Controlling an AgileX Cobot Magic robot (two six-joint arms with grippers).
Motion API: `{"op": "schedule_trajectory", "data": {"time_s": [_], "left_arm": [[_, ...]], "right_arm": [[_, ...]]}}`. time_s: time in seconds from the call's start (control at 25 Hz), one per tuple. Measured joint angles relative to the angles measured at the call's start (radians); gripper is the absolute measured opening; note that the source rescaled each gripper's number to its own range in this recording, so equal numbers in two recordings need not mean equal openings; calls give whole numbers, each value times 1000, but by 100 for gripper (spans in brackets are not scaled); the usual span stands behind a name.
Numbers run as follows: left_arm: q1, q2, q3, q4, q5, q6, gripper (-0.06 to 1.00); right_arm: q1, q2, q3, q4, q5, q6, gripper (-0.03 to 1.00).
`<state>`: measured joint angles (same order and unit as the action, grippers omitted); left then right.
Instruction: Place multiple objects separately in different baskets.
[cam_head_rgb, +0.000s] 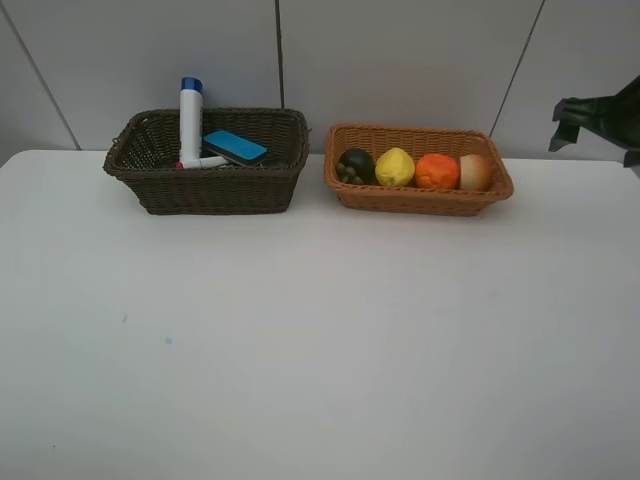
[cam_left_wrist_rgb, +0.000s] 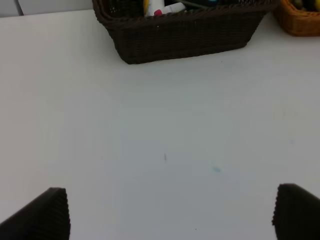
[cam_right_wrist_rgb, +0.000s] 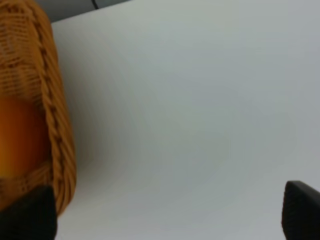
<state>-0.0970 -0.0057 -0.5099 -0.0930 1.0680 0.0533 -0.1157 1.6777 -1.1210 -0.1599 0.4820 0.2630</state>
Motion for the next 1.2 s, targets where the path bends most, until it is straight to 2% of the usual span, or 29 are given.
{"op": "schedule_trajectory", "data": {"time_s": [0.28, 0.44, 0.64, 0.88, 1.0, 1.2], "left_arm": [[0, 0, 0, 0, 0, 0, 100], [0, 0, 0, 0, 0, 0, 100], [0, 0, 0, 0, 0, 0, 100], [0, 0, 0, 0, 0, 0, 100], [0, 0, 0, 0, 0, 0, 100], [0, 0, 0, 1, 0, 0, 100]], "right_arm": [[35, -497, 400, -13, 90, 0, 100], [55, -839, 548, 6, 220, 0, 100], [64, -1238, 585, 32, 445, -19, 100], [64, -1598, 585, 134, 602, -114, 100], [64, -1679, 585, 150, 621, -138, 100], [64, -1682, 613, 160, 599, -151, 100]]}}
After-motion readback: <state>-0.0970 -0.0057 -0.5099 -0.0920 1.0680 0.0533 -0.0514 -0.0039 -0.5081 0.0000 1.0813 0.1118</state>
